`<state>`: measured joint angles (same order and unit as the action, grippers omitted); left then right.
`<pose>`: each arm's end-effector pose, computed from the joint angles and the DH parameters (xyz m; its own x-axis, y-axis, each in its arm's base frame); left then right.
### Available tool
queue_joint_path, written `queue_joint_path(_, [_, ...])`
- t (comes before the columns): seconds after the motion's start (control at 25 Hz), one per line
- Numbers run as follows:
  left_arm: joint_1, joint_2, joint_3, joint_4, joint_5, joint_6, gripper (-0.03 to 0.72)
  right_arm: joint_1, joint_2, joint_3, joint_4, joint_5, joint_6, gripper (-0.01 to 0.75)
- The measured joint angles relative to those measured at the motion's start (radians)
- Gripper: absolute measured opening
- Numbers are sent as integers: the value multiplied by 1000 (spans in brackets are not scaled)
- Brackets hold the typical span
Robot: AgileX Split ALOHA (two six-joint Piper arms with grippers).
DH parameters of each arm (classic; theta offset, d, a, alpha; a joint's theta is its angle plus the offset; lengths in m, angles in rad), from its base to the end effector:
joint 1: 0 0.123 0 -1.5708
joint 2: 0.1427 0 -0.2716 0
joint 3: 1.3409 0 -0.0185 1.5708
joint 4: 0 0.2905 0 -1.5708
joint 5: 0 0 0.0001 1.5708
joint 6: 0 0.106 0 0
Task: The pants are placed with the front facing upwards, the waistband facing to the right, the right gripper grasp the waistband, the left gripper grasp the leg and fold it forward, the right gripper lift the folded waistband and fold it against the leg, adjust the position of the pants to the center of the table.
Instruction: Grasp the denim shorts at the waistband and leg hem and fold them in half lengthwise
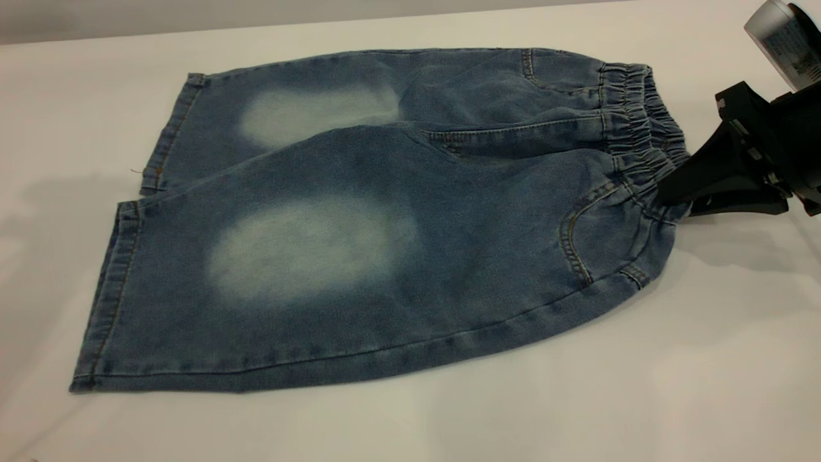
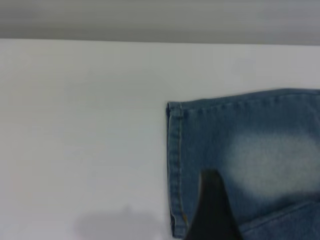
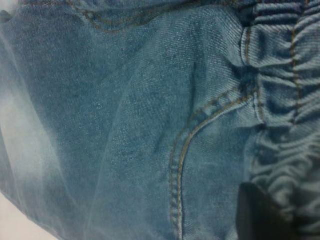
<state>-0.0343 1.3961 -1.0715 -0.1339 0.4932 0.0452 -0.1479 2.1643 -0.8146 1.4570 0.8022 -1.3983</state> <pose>0.3566 -0.0190 0.2737 -0.6683 -0.0498 -0.7422 0.0328 0.9948 -0.0963 0.3101 0.0304 -0.0197 -0.9713 0.1515 -0.1835 -0.0220 0.7109 0.7030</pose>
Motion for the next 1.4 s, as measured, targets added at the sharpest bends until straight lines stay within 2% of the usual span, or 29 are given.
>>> queue_joint_path(0.08, [0, 0, 0, 0, 8, 0, 451, 0, 0, 0, 0, 0, 5, 41])
queue_joint_path(0.24, [0, 0, 0, 0, 70, 0, 451, 0, 0, 0, 0, 0, 9, 33])
queue_joint_path(0.6, [0, 0, 8, 5, 343, 27, 451, -1, 0, 0, -9, 0, 12, 34])
queue_joint_path(0.8, [0, 0, 85, 35, 492, 33, 451, -1, 0, 0, -25, 2, 10, 34])
queue_joint_path(1.08, [0, 0, 269, 111, 464, 33, 451, -1, 0, 0, -25, 2, 10, 34])
queue_joint_path(1.4, [0, 2, 397, 103, 312, 29, 451, -1, 0, 0, -22, 2, 5, 36])
